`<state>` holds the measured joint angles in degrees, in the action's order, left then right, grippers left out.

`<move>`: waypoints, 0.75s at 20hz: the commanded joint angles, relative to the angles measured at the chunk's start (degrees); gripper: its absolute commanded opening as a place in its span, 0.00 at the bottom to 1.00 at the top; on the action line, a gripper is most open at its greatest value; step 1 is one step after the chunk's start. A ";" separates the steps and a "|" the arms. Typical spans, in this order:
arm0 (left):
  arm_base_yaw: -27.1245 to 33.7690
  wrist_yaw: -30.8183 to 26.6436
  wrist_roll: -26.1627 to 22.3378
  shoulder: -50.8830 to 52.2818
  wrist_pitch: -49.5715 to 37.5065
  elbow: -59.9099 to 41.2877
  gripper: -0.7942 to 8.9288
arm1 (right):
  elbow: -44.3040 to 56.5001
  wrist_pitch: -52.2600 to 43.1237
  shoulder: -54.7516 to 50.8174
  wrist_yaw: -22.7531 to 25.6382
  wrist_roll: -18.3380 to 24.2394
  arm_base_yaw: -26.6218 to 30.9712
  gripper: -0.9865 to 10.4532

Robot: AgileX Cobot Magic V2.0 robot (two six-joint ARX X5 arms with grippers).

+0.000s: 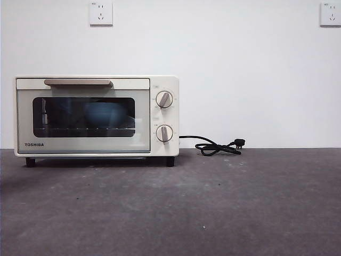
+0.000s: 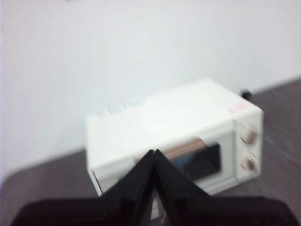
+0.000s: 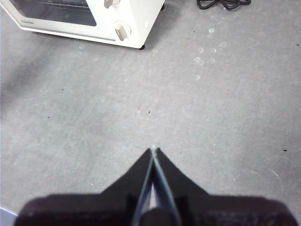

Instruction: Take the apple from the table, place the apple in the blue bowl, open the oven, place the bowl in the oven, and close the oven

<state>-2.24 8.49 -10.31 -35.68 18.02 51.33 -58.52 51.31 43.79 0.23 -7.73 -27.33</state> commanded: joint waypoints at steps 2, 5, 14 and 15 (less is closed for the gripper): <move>2.10 0.37 1.75 8.44 -13.20 -18.38 0.08 | 0.61 -0.37 -0.07 0.24 -0.22 0.02 0.09; 3.52 -3.15 5.09 16.79 -17.49 -32.59 0.08 | 0.61 -0.37 -0.07 0.24 -0.22 0.02 0.09; 3.82 -7.13 11.04 35.63 -14.69 -50.90 0.08 | 0.61 -0.35 -0.07 0.24 -0.22 0.02 0.09; 3.82 -7.65 9.38 35.45 -14.58 -50.90 0.08 | 0.61 -0.42 -0.04 0.24 -0.22 0.02 0.09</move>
<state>1.39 0.97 0.12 -0.32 3.38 1.04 -58.50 51.31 43.77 0.25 -7.73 -27.35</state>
